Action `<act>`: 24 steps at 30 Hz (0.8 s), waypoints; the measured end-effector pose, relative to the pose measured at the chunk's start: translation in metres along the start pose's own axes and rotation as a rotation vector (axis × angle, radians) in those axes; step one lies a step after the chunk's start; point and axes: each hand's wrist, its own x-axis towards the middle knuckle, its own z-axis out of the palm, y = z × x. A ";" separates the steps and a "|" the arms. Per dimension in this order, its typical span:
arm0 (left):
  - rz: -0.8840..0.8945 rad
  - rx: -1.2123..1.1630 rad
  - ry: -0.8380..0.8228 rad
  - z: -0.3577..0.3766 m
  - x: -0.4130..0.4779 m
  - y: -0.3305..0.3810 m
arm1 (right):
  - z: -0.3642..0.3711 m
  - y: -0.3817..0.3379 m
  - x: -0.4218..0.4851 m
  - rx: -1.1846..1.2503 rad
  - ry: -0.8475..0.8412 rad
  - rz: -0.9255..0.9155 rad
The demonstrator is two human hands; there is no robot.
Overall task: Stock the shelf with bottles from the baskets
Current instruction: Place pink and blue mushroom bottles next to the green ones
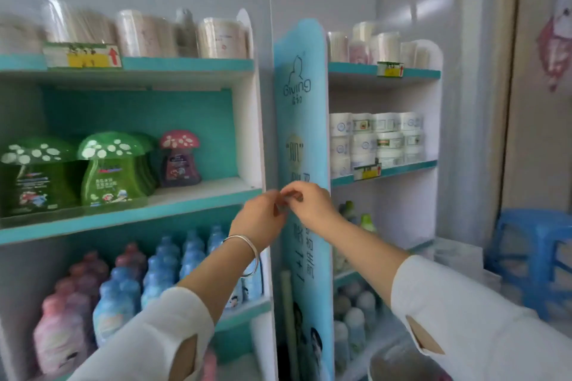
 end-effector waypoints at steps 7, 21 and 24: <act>0.057 -0.064 -0.270 0.100 -0.052 0.044 | -0.062 0.102 -0.091 -0.165 -0.098 0.231; 0.166 0.024 -0.629 0.247 -0.117 0.072 | -0.068 0.260 -0.217 -0.371 -0.351 0.671; 0.126 0.037 -0.657 0.258 -0.114 0.058 | -0.051 0.284 -0.223 -0.493 -0.414 0.712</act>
